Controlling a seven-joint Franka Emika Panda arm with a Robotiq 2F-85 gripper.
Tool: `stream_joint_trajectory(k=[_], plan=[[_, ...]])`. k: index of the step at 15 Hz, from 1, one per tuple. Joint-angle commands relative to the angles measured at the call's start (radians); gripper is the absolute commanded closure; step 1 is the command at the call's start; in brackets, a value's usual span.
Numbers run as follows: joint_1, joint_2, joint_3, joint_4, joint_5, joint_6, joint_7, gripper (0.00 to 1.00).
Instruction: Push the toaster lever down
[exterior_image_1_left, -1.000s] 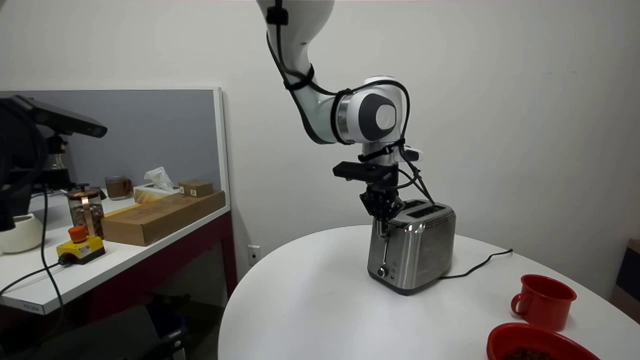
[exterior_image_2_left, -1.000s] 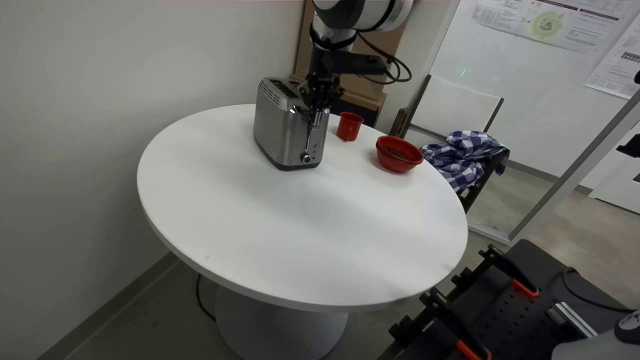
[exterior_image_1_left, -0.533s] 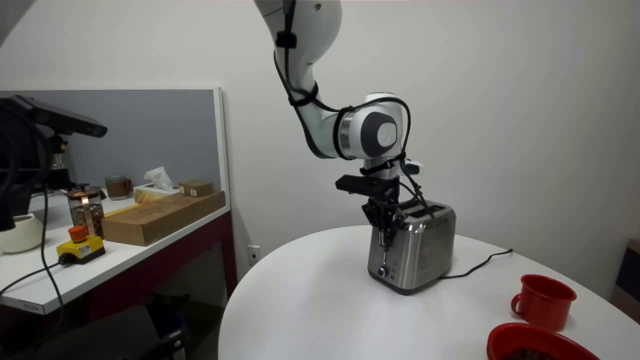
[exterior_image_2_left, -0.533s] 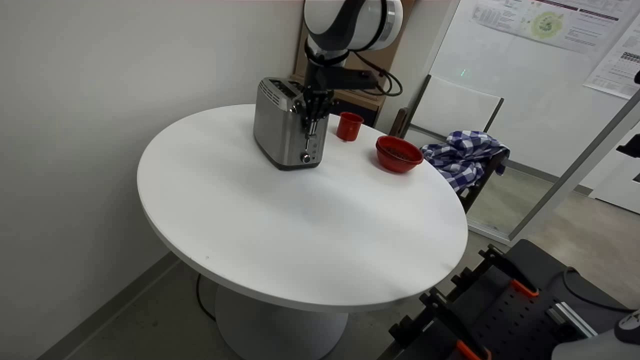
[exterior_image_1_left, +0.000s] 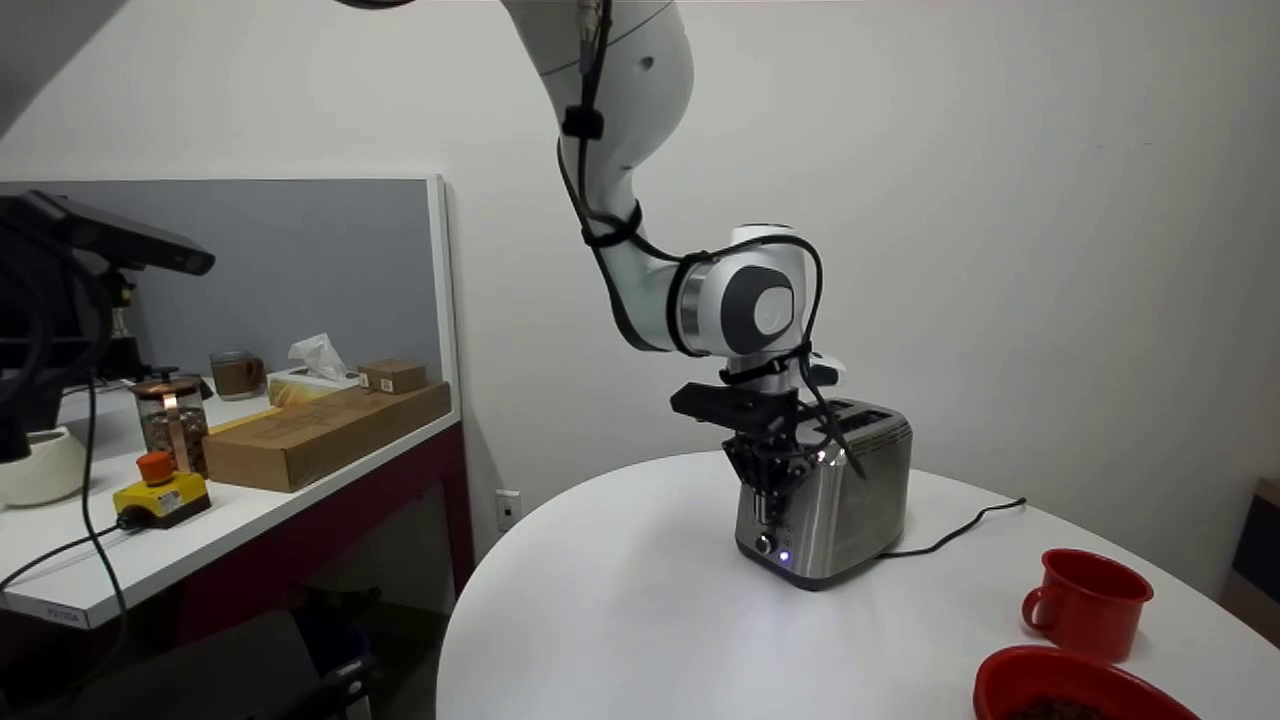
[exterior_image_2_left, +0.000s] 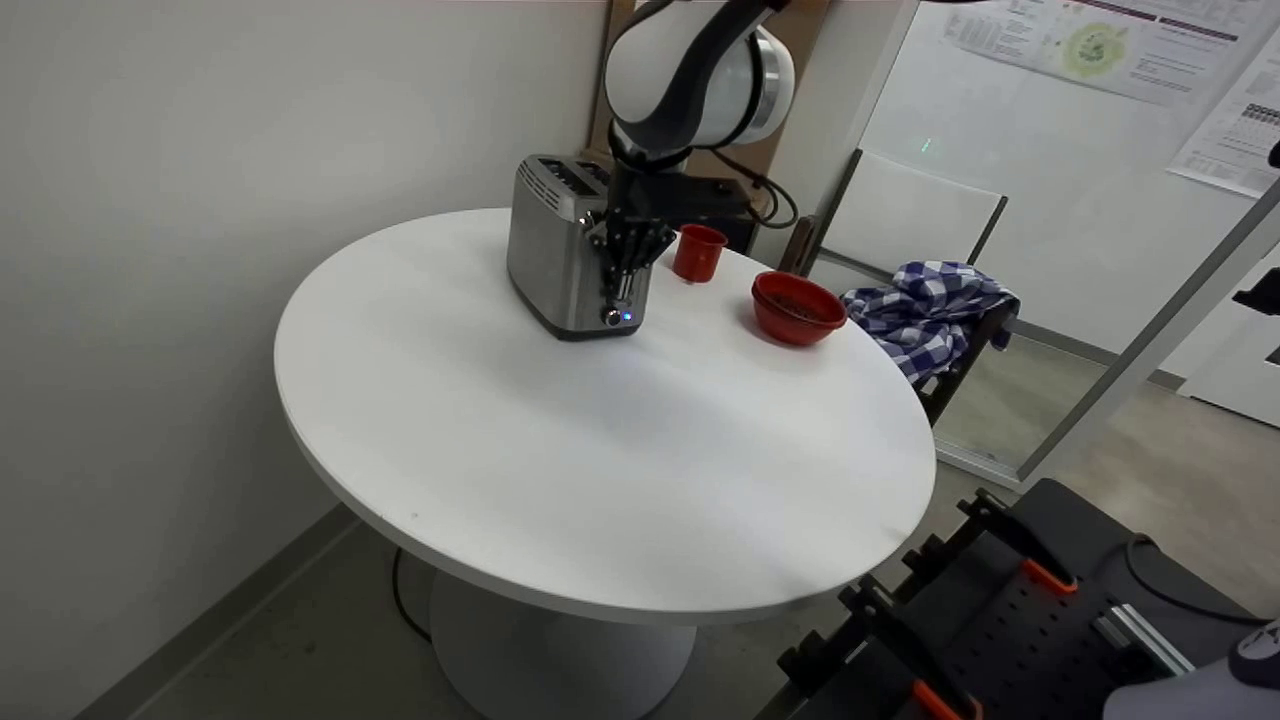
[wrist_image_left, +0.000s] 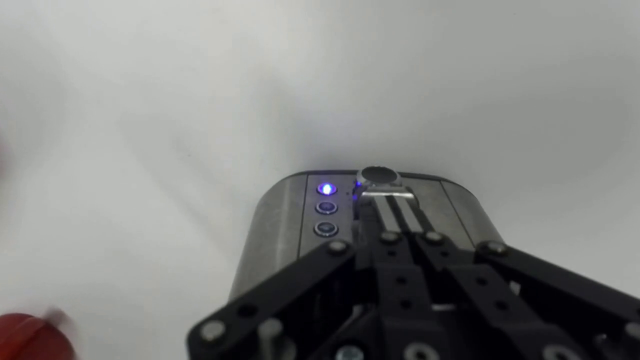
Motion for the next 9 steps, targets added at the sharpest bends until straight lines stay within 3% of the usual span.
stream_joint_trajectory(k=[1, 5, 6, 7, 9], plan=[[-0.011, 0.065, -0.016, 0.008, 0.033, -0.006, 0.001, 1.00], [-0.002, 0.057, -0.013, 0.011, 0.043, -0.004, 0.007, 1.00], [-0.004, 0.042, -0.005, 0.016, 0.052, -0.017, 0.007, 0.74], [-0.013, 0.030, 0.008, 0.021, 0.067, -0.032, -0.004, 0.73], [-0.029, -0.006, 0.030, 0.021, 0.102, -0.053, -0.022, 0.60]])
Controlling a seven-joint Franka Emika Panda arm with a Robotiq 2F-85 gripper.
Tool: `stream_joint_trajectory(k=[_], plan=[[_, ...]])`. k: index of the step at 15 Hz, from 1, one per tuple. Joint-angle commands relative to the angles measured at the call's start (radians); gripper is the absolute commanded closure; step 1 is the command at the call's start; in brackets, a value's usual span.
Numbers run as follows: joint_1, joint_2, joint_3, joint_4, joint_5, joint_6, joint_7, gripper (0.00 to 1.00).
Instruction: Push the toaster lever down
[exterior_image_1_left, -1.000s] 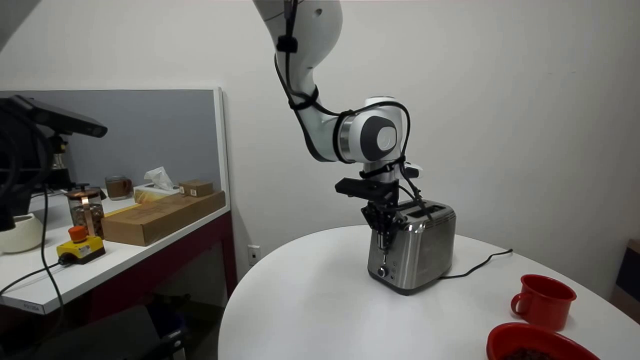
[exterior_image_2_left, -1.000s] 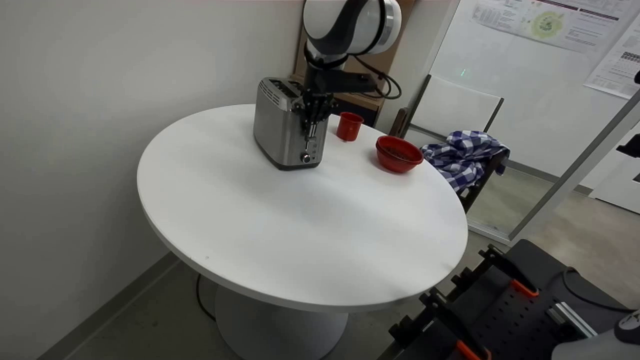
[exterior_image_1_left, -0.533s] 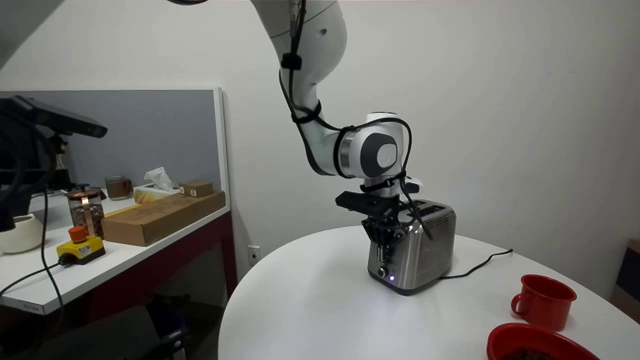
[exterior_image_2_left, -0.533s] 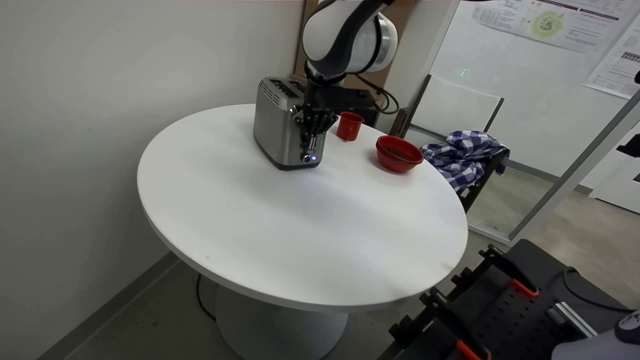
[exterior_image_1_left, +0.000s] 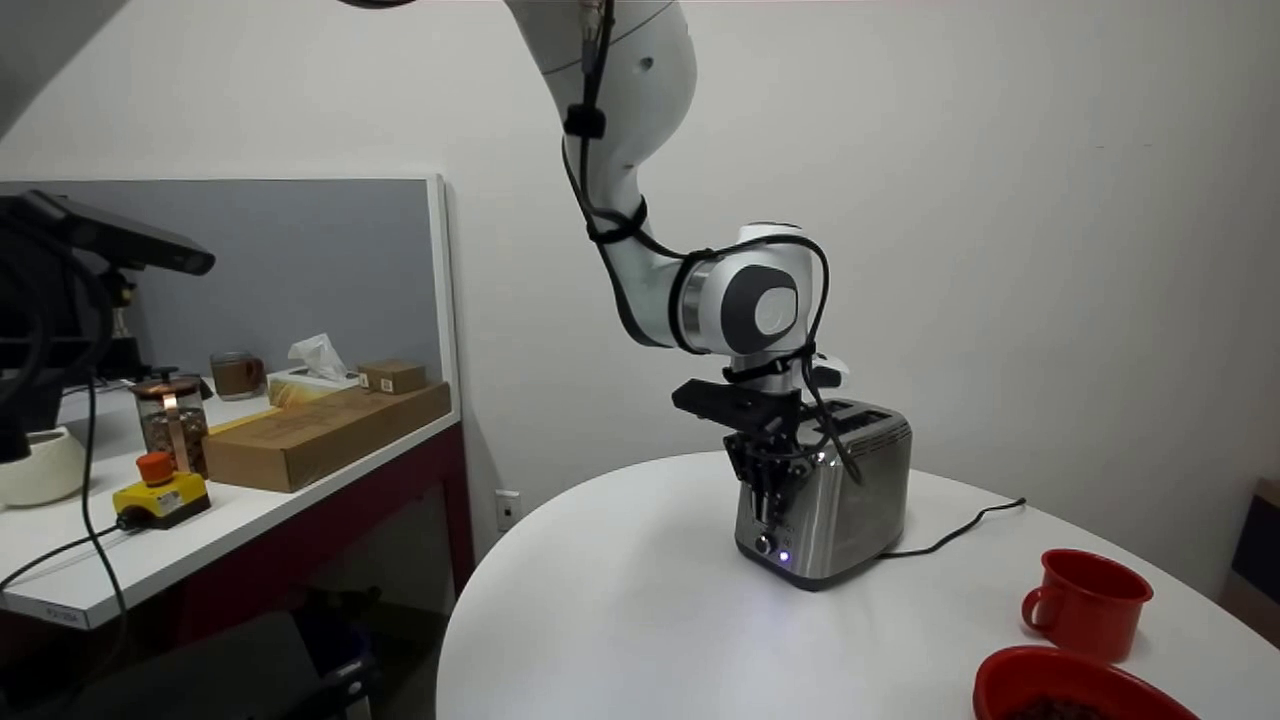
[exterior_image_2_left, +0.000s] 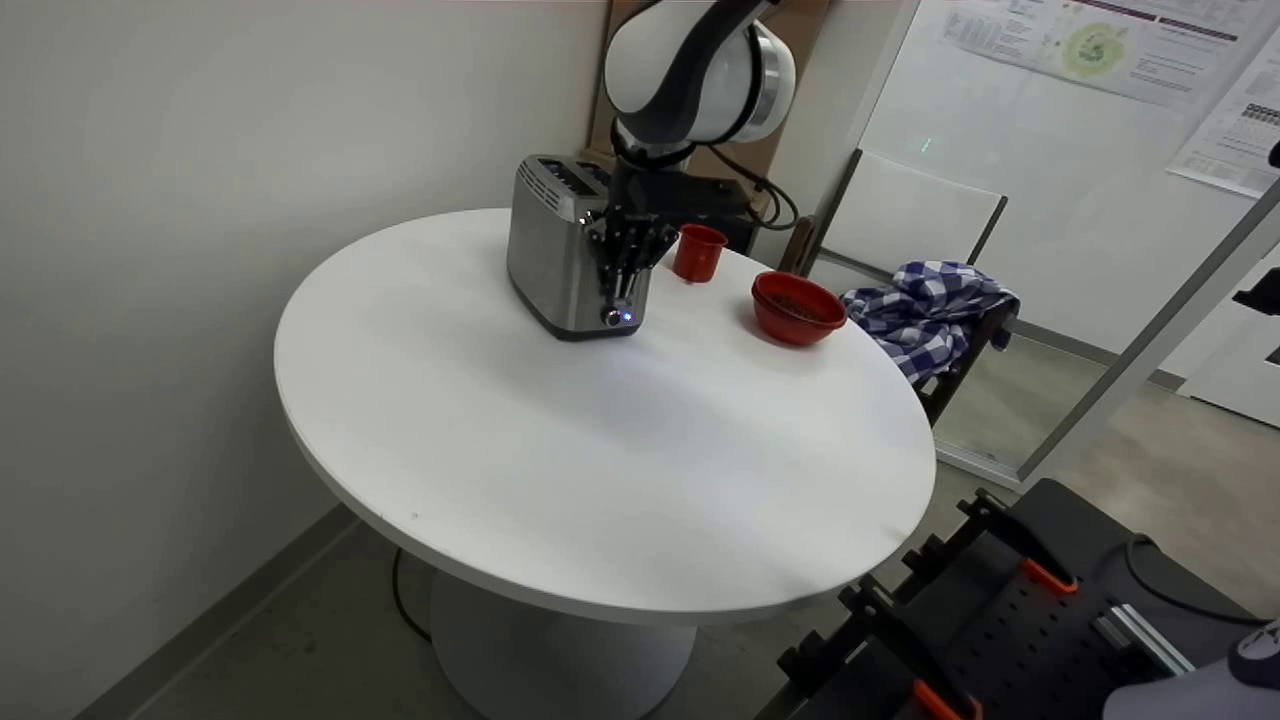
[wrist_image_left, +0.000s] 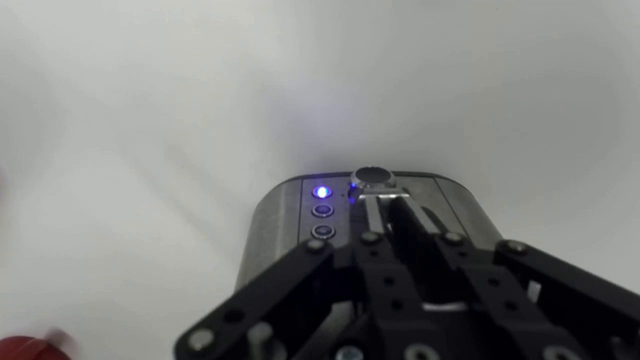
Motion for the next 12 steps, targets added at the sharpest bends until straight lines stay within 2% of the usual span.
stream_joint_trajectory(k=[1, 4, 8, 12], plan=[[-0.033, -0.027, 0.040, 0.008, 0.068, -0.050, -0.036, 0.52], [-0.049, -0.097, 0.063, -0.028, 0.102, -0.082, -0.057, 0.31], [-0.049, -0.248, 0.057, -0.106, 0.096, -0.193, -0.075, 0.01], [-0.057, -0.429, 0.053, -0.230, 0.082, -0.266, -0.153, 0.00]])
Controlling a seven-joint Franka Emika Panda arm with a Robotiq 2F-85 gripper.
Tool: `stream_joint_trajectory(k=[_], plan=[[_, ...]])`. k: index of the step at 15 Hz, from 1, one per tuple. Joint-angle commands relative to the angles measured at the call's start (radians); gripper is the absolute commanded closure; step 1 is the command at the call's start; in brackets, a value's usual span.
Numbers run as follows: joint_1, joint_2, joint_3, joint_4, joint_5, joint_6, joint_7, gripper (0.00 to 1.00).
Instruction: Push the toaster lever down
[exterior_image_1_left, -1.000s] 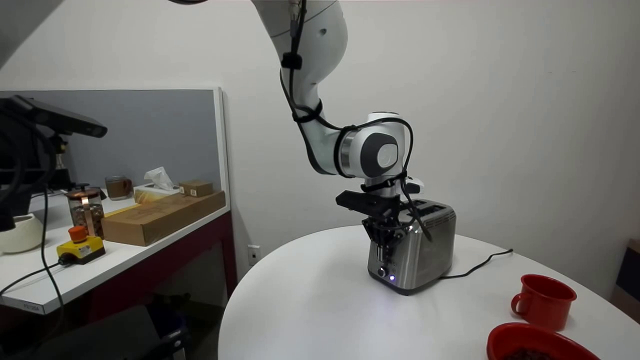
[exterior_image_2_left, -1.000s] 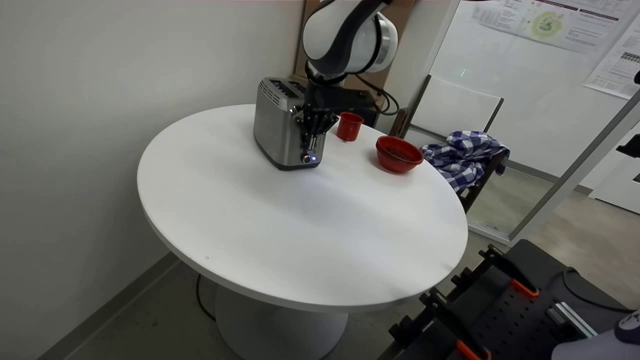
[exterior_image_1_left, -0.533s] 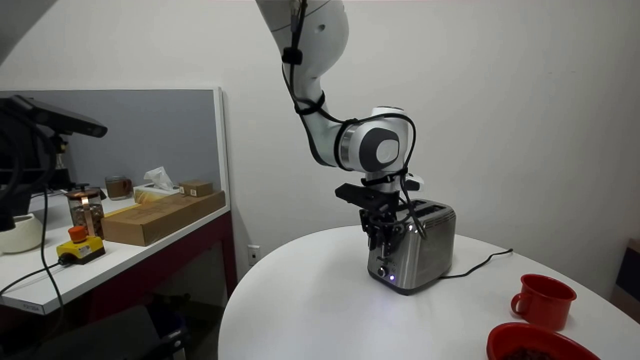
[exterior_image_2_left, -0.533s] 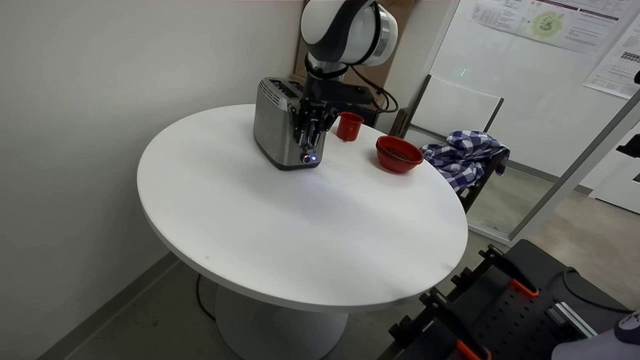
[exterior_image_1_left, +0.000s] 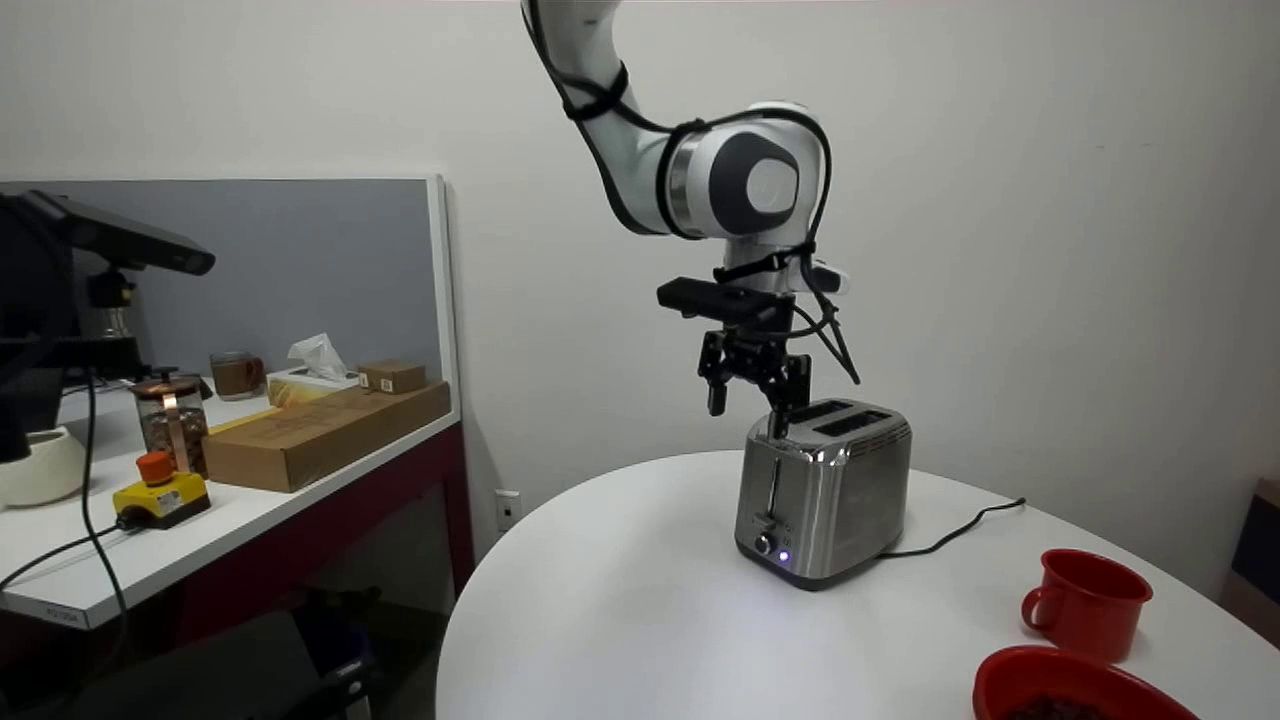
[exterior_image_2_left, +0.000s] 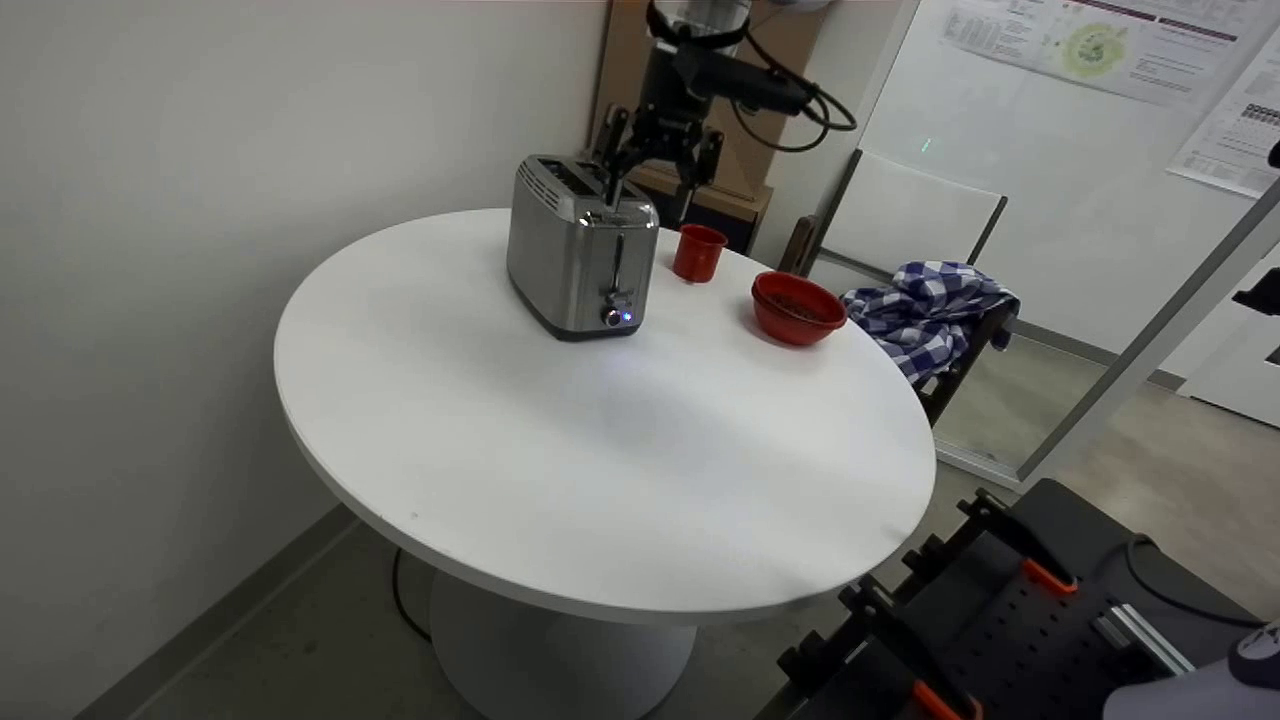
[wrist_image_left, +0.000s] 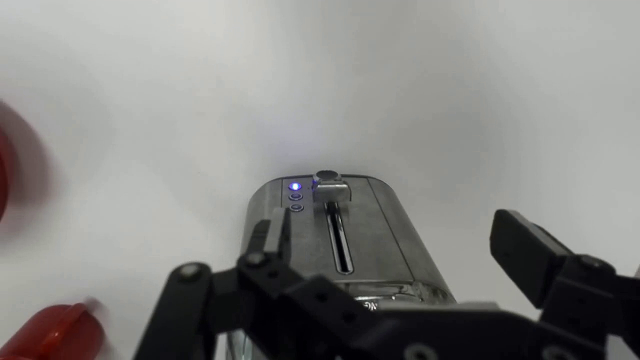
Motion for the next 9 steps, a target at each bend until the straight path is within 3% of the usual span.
stream_joint_trajectory(k=[1, 5, 6, 9], plan=[[-0.014, -0.200, 0.002, -0.162, 0.001, -0.062, -0.091, 0.00], [-0.016, -0.368, -0.009, -0.281, -0.052, -0.090, -0.198, 0.00], [-0.011, -0.266, -0.007, -0.195, -0.022, -0.079, -0.151, 0.00], [-0.012, -0.348, -0.010, -0.258, -0.040, -0.082, -0.175, 0.00]])
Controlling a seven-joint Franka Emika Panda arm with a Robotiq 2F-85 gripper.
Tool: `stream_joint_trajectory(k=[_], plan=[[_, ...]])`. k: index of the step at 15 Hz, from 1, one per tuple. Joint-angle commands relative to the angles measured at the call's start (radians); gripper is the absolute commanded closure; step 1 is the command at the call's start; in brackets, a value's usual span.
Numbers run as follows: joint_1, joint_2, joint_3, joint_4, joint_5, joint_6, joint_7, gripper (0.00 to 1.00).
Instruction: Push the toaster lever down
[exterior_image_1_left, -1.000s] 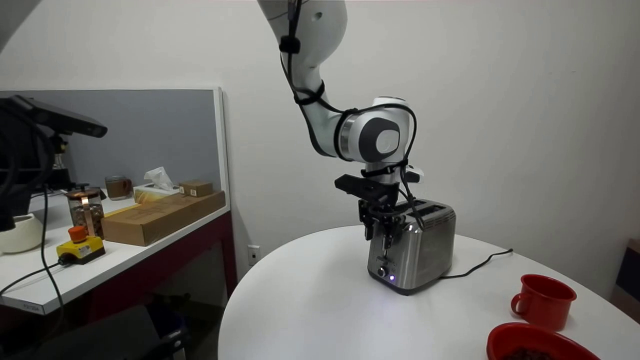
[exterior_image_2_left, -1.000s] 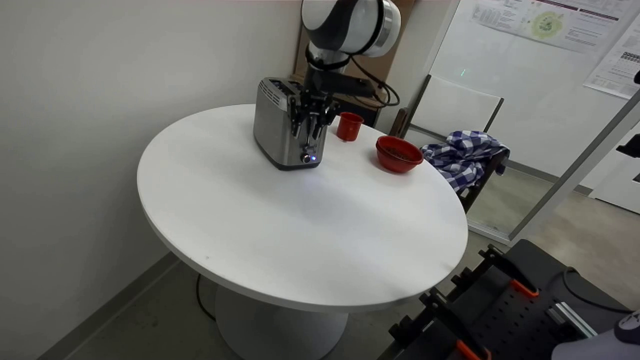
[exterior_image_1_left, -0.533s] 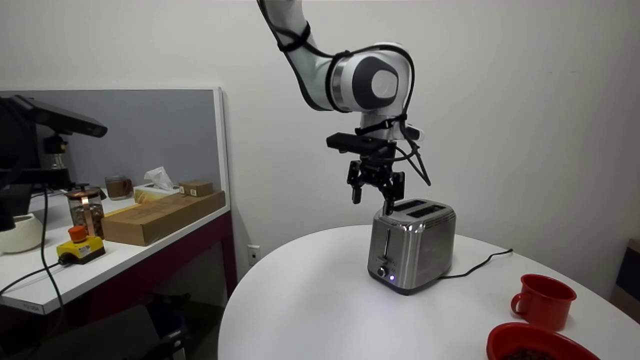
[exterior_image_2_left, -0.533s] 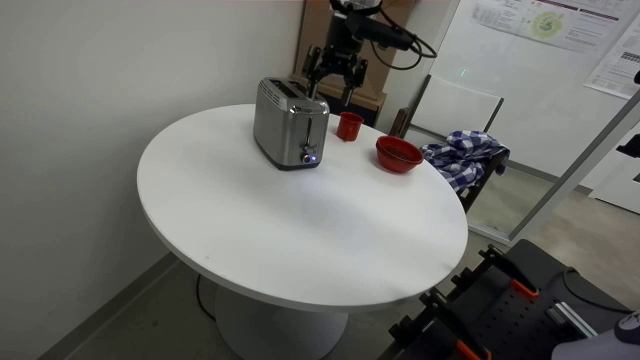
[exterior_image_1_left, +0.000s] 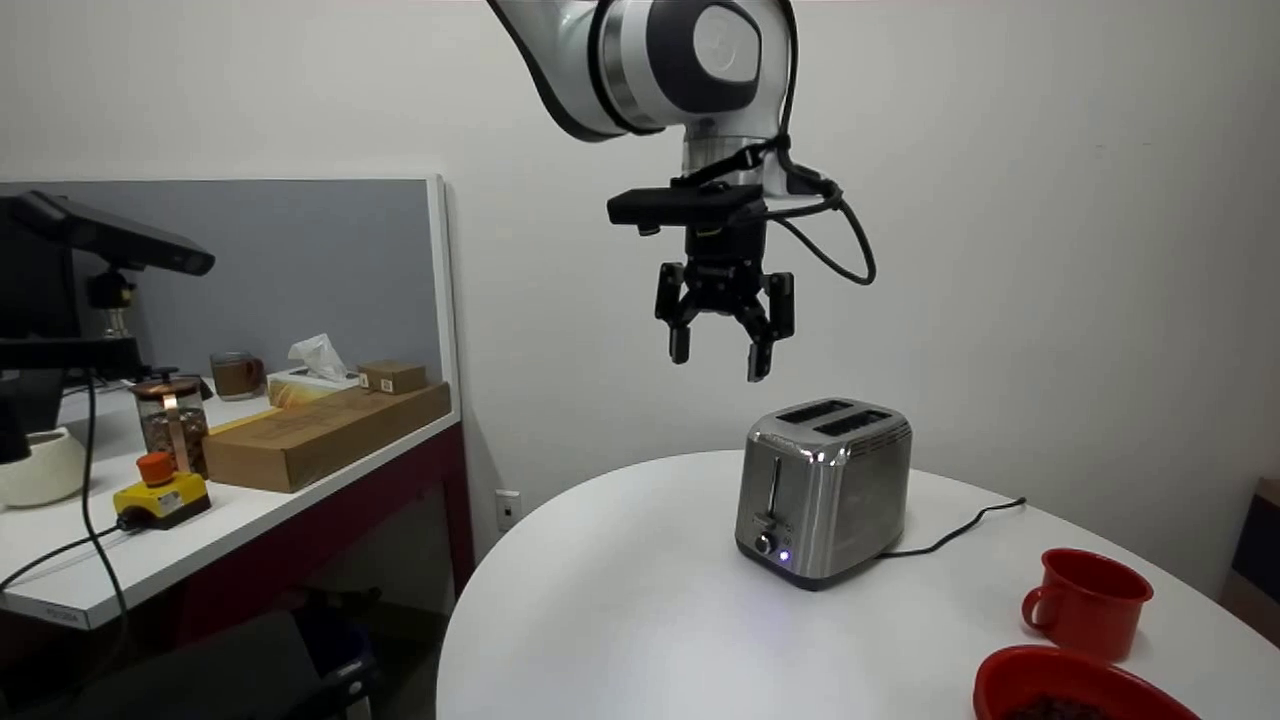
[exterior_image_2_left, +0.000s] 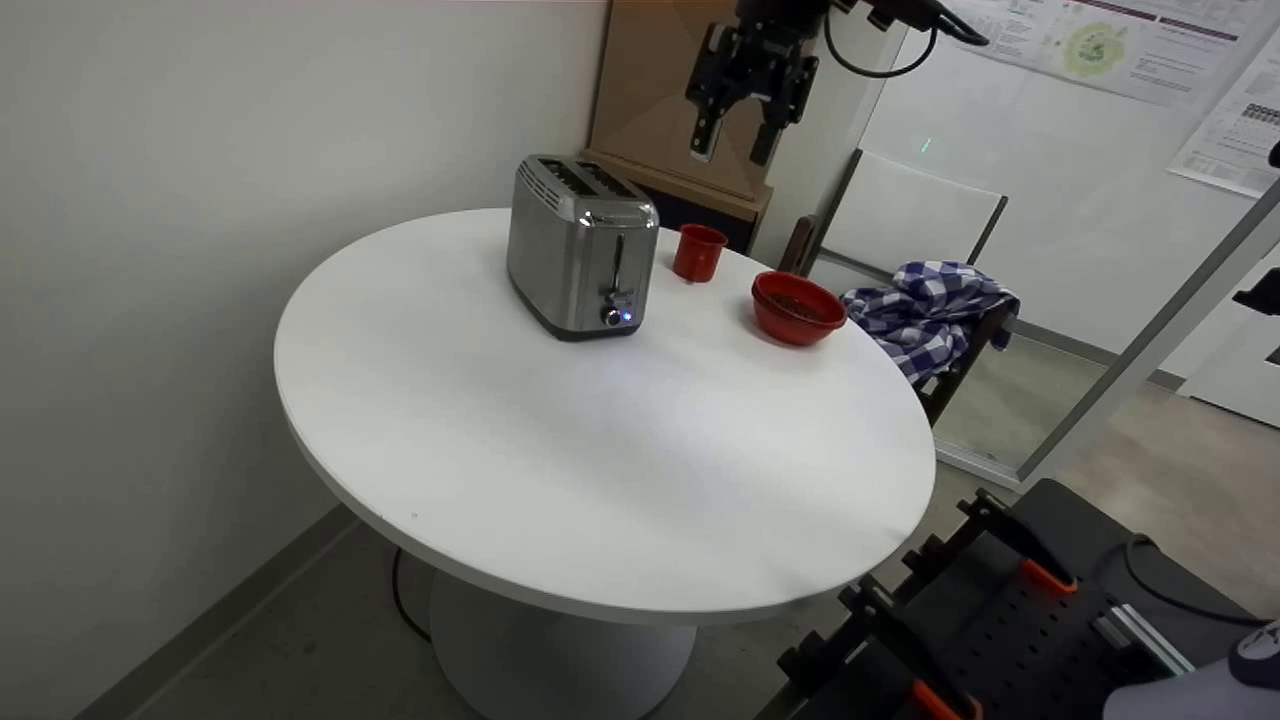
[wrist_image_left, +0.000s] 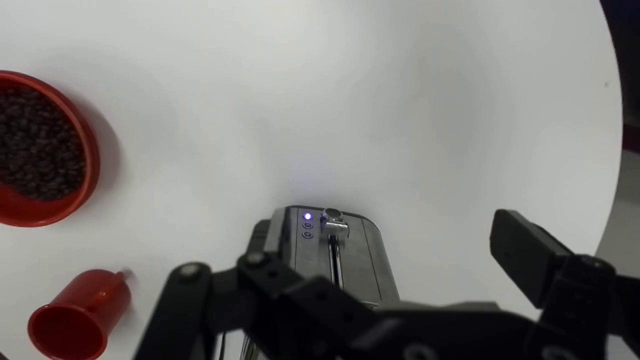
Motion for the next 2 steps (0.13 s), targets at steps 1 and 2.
stream_joint_trajectory(k=[1, 2], plan=[[0.005, -0.006, -0.005, -0.005, -0.001, -0.003, 0.000, 0.00], [0.005, -0.007, -0.005, -0.008, -0.001, -0.003, -0.001, 0.00]])
